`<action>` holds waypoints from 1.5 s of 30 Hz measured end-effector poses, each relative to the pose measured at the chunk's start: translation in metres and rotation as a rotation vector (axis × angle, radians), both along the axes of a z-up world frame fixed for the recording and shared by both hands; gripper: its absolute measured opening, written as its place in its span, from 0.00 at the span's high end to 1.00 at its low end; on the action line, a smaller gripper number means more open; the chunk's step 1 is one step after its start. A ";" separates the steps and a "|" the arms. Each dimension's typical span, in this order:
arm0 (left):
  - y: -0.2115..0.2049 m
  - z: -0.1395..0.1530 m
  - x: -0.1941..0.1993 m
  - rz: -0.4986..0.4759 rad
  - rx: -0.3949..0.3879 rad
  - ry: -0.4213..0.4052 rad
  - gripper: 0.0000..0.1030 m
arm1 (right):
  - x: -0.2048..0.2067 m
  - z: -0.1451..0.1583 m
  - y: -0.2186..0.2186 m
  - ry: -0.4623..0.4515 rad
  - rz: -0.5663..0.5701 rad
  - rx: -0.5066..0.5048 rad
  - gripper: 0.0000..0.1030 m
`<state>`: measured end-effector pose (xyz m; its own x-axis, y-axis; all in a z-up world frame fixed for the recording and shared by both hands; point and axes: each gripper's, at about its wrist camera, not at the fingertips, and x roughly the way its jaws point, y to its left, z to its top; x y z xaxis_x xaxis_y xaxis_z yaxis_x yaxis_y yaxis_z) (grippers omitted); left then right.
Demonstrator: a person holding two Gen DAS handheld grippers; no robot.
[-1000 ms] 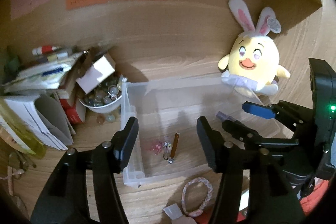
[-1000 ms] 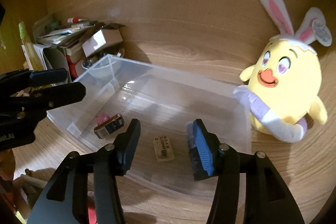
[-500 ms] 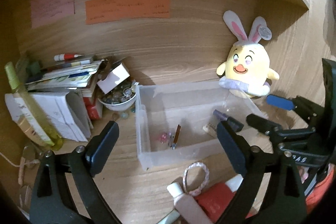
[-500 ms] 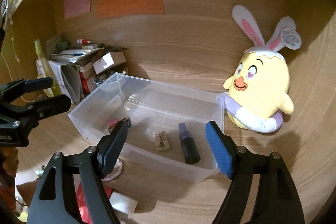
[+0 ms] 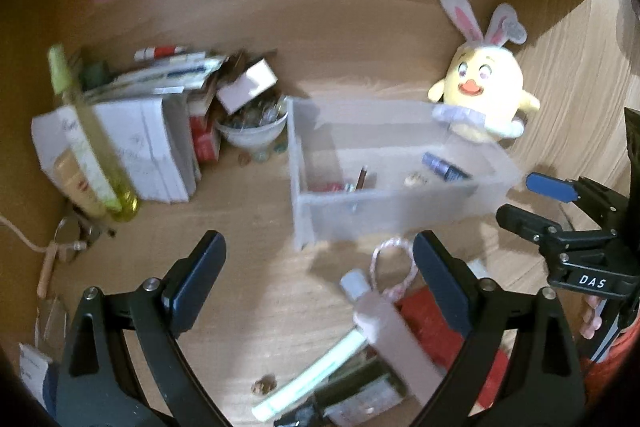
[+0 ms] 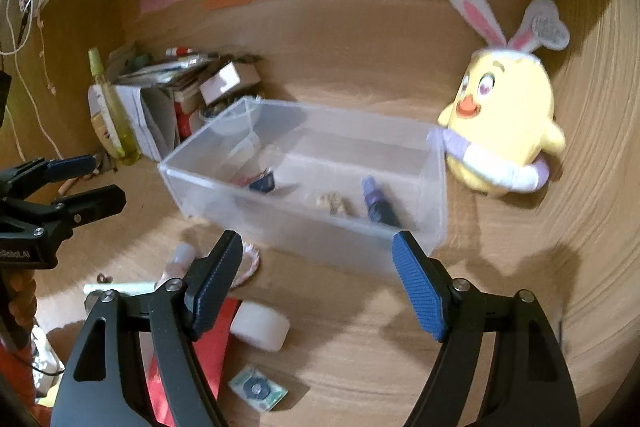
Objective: Organize objects
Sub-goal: 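Withdraw both grippers from the bin back over the desk items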
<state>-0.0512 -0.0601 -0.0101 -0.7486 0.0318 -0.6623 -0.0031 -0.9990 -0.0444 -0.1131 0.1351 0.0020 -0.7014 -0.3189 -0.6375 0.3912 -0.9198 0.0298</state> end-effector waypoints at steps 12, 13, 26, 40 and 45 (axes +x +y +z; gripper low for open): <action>-0.008 -0.023 0.038 0.001 -0.029 -0.054 0.07 | 0.001 -0.043 -0.004 -0.159 -0.014 -0.035 0.28; -0.008 -0.024 0.041 -0.002 -0.033 -0.058 0.07 | 0.001 -0.043 -0.004 -0.162 -0.015 -0.036 0.28; -0.006 -0.033 0.062 -0.085 -0.019 -0.087 0.07 | 0.006 -0.056 -0.016 -0.205 -0.006 -0.047 0.54; 0.012 -0.060 0.060 -0.169 -0.005 -0.147 0.07 | 0.007 -0.053 -0.010 -0.207 -0.034 -0.053 0.65; 0.013 -0.066 0.058 -0.167 -0.001 -0.144 0.08 | 0.006 -0.053 -0.010 -0.204 -0.033 -0.051 0.65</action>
<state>0.0067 -0.0474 -0.0763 -0.6305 0.1465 -0.7622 -0.1622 -0.9852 -0.0552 -0.1068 0.1254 -0.0513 -0.5702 -0.3331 -0.7510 0.3419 -0.9274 0.1517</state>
